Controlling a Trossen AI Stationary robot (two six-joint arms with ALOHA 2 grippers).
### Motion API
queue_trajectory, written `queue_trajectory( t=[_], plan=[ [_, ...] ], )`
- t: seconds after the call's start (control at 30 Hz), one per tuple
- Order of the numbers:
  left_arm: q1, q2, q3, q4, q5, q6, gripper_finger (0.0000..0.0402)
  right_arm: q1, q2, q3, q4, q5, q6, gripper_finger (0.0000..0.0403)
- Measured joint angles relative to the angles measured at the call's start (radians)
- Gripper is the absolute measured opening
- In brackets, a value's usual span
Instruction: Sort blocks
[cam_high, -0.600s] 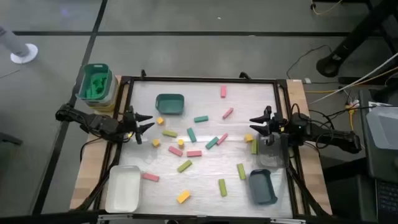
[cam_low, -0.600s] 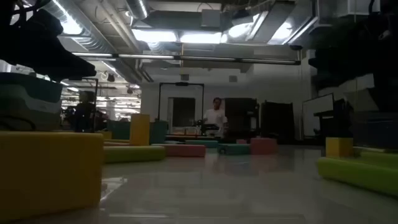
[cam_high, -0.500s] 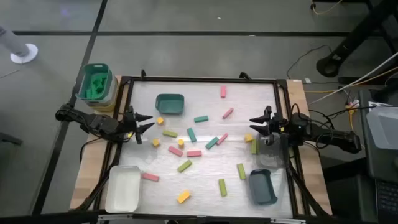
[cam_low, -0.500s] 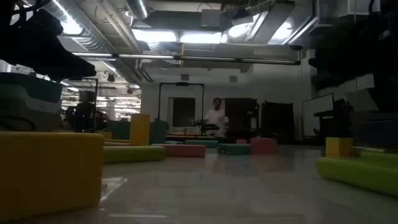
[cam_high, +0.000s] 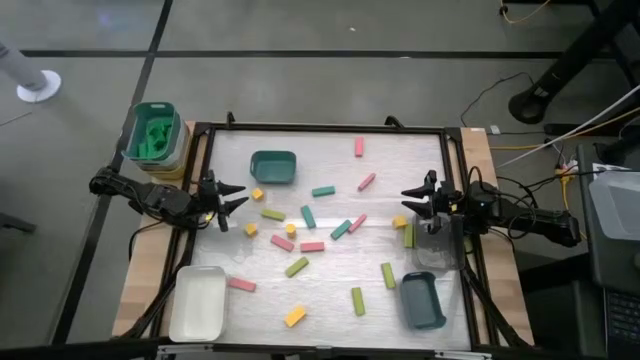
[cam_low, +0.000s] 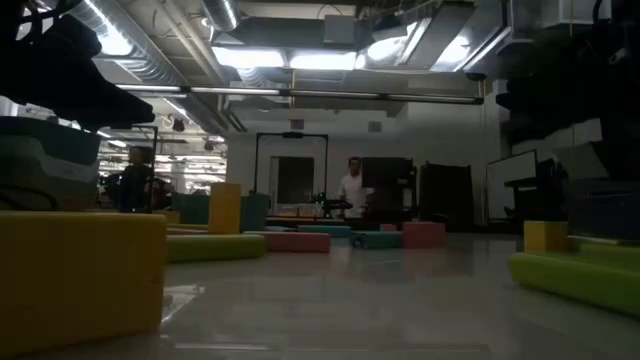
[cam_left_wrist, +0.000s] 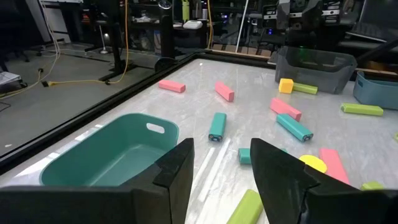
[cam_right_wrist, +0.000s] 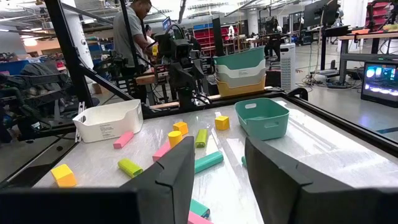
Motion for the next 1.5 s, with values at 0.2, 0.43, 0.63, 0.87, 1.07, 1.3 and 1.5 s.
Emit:
queue_trajectory(
  t=[0.2,0.43,0.63,0.87,1.07,1.3,1.5],
  plan=[
    [0.000,0.000,0.000,0.000,0.000,0.000,0.0148,0.000,0.000,0.000,0.000,0.000,0.000,0.0145],
    [0.000,0.000,0.000,0.000,0.000,0.000,0.0148,0.000,0.000,0.000,0.000,0.000,0.000,0.0145],
    [0.000,0.000,0.000,0.000,0.000,0.000,0.0148,0.000,0.000,0.000,-0.004,0.000,0.000,0.0145],
    [0.000,0.000,0.000,0.000,0.000,0.000,0.0148,0.000,0.000,0.000,-0.014,0.001,0.000,0.0145],
    [0.000,0.000,0.000,0.000,0.000,0.047,0.0148,0.000,0.000,0.000,-0.015,0.001,0.000,0.0145],
    [0.000,0.000,0.000,0.000,0.000,0.052,0.0148,0.000,0.000,0.000,-0.016,0.001,0.000,0.0145],
    [0.000,0.000,0.000,0.000,0.000,0.049,0.0148,0.000,0.000,0.000,-0.001,0.002,0.000,0.0145]
  ],
)
